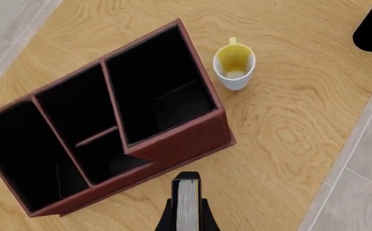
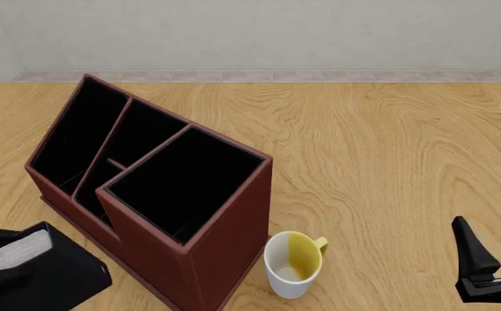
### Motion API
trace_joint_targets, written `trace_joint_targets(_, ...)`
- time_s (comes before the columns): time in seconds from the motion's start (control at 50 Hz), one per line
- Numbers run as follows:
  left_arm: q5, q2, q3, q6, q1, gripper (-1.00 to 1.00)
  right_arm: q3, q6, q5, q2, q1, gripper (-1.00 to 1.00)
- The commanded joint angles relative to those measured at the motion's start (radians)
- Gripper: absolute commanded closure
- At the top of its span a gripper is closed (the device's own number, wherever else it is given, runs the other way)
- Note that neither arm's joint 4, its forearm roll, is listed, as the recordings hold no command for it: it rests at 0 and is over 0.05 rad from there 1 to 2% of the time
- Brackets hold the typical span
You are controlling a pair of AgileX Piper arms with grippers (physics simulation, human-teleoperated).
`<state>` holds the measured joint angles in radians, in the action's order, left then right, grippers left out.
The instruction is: Pick up the book and place it in the right compartment of the caddy.
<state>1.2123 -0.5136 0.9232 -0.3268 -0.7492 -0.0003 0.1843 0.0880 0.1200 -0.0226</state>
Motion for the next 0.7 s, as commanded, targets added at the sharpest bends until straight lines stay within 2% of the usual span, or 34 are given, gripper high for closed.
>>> trace_joint_targets(0.02,0.008,-0.065,0.107,-0.061,0.049,1.0,0.0,0.004,0.002,0.002,-0.002,-1.0)
trace_joint_targets(0.18,0.008,-0.115,0.191,-0.079,0.086,1.0,0.0,0.003,-0.006,-0.006,-0.002,-1.0)
trace_joint_targets(0.7,0.008,-0.208,0.289,-0.146,0.167,1.0,-0.001,0.004,0.009,0.01,-0.004,-1.0)
